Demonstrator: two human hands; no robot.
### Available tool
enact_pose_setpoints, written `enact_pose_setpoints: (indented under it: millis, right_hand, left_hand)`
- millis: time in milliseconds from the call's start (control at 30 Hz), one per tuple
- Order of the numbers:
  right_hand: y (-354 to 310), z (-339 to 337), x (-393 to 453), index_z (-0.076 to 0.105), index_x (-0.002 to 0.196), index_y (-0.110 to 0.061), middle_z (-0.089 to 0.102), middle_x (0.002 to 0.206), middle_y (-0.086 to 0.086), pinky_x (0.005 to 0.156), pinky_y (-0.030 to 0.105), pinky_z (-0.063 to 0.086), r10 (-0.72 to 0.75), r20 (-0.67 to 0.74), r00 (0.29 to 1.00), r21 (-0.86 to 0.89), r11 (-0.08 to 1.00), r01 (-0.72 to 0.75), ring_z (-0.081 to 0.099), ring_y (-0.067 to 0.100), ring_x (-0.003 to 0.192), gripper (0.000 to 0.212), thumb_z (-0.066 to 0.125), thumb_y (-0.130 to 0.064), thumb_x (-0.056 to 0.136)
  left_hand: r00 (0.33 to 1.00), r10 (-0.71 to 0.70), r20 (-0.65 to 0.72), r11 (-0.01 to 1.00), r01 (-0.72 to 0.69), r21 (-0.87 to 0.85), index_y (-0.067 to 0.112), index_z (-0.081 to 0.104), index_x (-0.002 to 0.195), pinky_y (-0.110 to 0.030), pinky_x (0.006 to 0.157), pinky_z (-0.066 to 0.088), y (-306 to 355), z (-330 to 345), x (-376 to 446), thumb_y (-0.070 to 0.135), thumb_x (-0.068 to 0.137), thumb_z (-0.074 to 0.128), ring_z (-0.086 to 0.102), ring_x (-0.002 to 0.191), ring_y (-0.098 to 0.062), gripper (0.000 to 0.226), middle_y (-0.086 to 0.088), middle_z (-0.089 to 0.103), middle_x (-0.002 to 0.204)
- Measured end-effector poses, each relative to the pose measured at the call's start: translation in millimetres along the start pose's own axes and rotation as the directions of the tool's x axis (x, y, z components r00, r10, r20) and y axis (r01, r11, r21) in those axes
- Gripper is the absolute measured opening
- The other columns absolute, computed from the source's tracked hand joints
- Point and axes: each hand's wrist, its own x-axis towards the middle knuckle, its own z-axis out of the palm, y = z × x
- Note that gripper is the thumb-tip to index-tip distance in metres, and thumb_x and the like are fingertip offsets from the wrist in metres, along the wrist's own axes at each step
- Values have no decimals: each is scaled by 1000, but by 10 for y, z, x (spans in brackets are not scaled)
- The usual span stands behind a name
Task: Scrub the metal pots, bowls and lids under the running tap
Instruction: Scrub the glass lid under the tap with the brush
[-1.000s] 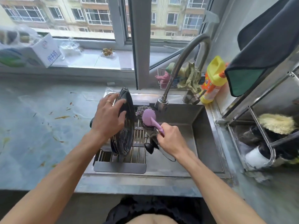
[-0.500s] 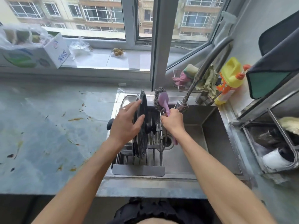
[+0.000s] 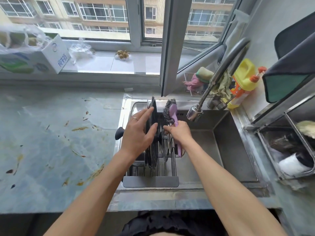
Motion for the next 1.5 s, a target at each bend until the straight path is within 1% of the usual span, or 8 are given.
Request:
enact_pose_setpoints:
  millis: [200,300,500,667,767,900,1100,1500]
  right_hand:
    - [-46,-10,-44,67,89,-8,72,88,7,76,35,53,-43,38,998,-6,999,43,68,23,86,36,66,-44,88]
    - [20,-148,-173,64,82,-10,74,81,1,55,26,49,-72,42,997,24,997,71,68,13,73,33,61,-42,93]
    - [558,-565,-366,58,88,-16,73,77,5,42,21,34,-49,56,997,-46,998,52,50,9,48,10,59,-25,93]
    - [1175,-1137,-430,50,102,-17,69,83,7,47,26,41,65,-121,991,19,998,-63,53,15,59,6,50,-15,96]
    - [1510,-1533,-379,58,98,-16,71,97,12,69,38,52,93,-258,962,8,996,-94,63,27,79,5,55,-18,94]
    - [1811,-2077,-281,66,119,-3,66,119,21,90,36,46,125,-383,915,-96,980,-174,60,36,111,27,51,-13,99]
    - [2103,-2504,-3,66,111,6,63,120,30,92,40,46,188,-401,897,-135,956,-261,58,42,114,29,48,-13,99]
    - [2150,-2587,148,60,118,4,62,124,24,91,46,50,164,-416,895,-226,934,-277,60,40,113,33,58,-19,94]
  left_hand:
    - [999,-14,34,1000,14,-4,23,55,147,-44,112,45,19,-22,12,39,93,62,51,134,-20,58,-3,57,145]
    - [999,-16,48,998,13,66,23,55,146,-46,110,46,42,-52,26,32,96,67,50,135,-25,53,-5,51,150]
    - [926,368,80,888,-376,266,16,76,117,-45,89,59,382,33,87,23,92,65,70,106,-27,28,-4,76,114]
    - [887,150,436,923,-283,259,25,75,113,-40,83,58,723,682,124,31,97,57,70,98,-26,25,1,77,105]
    - [823,68,563,936,-247,249,27,75,109,-42,84,59,909,1124,166,31,95,56,72,96,-29,24,-2,78,104]
    - [787,34,616,959,-198,201,23,78,106,-36,88,56,1128,1657,203,20,92,63,72,98,-25,21,-2,79,102]
    - [752,-131,646,986,30,165,13,77,89,-27,73,52,1188,2223,227,13,93,64,69,75,-20,13,3,71,72]
    - [703,-308,641,941,325,96,14,72,90,-28,71,57,1098,2493,122,11,99,63,68,70,-20,14,-10,76,88]
